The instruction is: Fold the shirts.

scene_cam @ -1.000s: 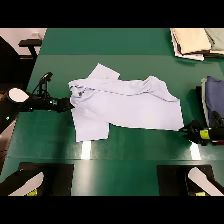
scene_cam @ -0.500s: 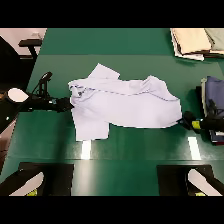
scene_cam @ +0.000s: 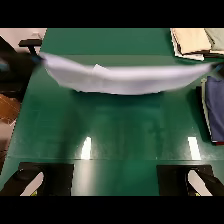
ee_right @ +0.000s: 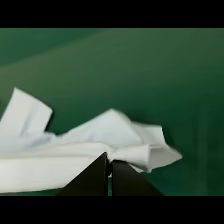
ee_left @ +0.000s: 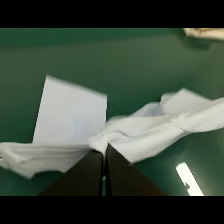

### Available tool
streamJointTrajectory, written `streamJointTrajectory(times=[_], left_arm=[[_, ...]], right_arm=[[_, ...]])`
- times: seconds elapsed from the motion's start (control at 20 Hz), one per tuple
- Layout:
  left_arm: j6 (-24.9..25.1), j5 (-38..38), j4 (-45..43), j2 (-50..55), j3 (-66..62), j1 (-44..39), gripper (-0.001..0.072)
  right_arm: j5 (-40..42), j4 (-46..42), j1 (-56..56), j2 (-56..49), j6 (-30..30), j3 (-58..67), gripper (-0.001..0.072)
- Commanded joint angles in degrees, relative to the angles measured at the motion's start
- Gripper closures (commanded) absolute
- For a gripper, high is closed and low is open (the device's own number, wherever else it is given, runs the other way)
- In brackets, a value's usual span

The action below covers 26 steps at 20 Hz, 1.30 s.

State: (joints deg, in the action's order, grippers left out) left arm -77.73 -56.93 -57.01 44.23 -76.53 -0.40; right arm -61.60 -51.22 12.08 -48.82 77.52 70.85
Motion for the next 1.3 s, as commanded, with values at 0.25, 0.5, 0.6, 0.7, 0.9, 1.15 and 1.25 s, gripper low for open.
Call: streamJointTrajectory(times=[0.25, 0.5, 0.6, 0.7, 0.9, 1.15, 1.25], left_arm=[[-6.25, -1.05, -1.42, -2.62, -37.18, -0.02, 0.0684], [-8.9, -4.87, -7.19, -1.4, -40.48, -0.02, 0.0684], [-10.43, -8.55, -9.92, 0.59, -36.81, -0.02, 0.0683], [-10.4, -10.78, -10.03, 4.55, -31.04, -0.02, 0.0683], [-10.29, -13.16, -9.55, 15.58, -17.18, -0.02, 0.0681], [-7.32, -10.12, -9.86, 33.86, -9.66, -0.02, 0.0681], [-7.28, -4.5, -9.88, 39.43, -9.9, -0.02, 0.0681]], right_arm=[[-18.43, 0.0, 10.8, 1.31, 0.07, 39.6, 0.0695], [-24.35, 0.17, 14.78, -4.92, 3.63, 51.95, 0.0696], [-25.07, 0.15, 14.36, -6.45, 4.17, 48.0, 0.0696], [-25.18, -0.33, 11.41, -8.5, 4.2, 40.87, 0.0696], [-25.79, -15.91, -2.89, -17.77, 6.12, 28.83, 0.0696], [-22.86, -19.23, -11.15, -35.85, 7.63, 22.38, 0.0696], [-18.99, -18.71, -11.39, -41.38, 7.63, 22.38, 0.0696]])
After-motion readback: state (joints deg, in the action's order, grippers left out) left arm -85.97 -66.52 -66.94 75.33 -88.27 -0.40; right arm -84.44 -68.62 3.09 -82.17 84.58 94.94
